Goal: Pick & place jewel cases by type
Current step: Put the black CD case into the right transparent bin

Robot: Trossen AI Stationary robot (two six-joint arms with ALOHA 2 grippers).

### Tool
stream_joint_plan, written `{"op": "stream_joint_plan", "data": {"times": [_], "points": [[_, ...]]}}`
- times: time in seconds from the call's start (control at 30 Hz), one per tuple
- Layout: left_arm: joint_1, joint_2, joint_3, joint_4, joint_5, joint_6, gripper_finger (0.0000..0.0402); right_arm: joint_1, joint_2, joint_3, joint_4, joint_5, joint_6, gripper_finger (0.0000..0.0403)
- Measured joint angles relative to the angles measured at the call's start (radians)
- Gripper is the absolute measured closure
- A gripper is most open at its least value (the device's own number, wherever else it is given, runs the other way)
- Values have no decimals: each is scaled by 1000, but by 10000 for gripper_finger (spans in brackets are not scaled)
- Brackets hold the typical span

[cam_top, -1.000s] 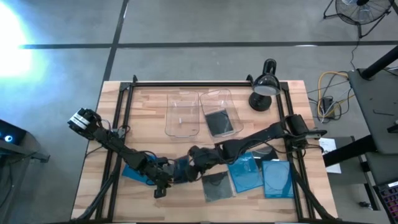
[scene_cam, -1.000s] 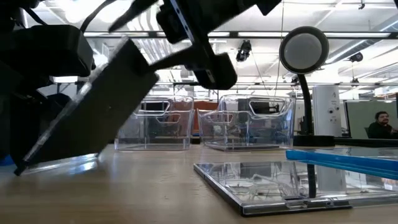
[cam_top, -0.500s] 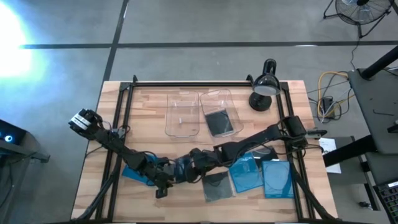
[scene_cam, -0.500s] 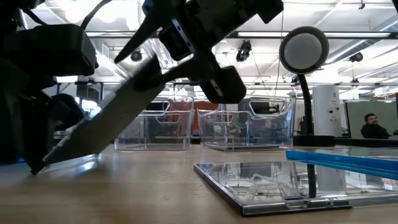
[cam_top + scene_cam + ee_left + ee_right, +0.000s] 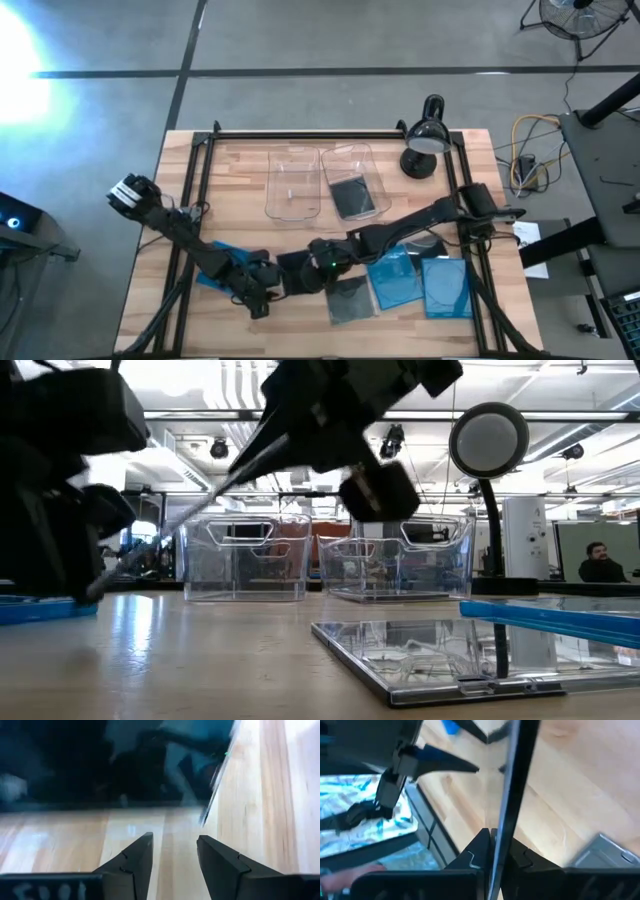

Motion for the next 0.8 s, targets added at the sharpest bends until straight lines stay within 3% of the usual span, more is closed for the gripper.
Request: {"op": "stream_joint_plan", "data": {"times": [0.17, 0.3, 0.43, 0.6, 0.73, 0.8], "points": [[-69, -52, 37, -102, -21, -32, 266, -25, -199, -4, -186, 100, -112, 390], [-88, -89, 33, -126, -67, -75, 266, -50, -377, -3, -440, 346, -158, 390], [-61, -109, 33, -139, -83, -186, 266, -102, -503, -10, -671, 534, -82, 390], [-14, -111, 33, -141, -74, -323, 266, -191, -536, -101, -635, 581, 83, 390], [6, -118, 33, -138, -72, -370, 266, -272, -499, -125, -624, 446, -30, 390], [7, -117, 33, -140, -72, -380, 266, -296, -483, -132, -704, 527, 56, 390]]}}
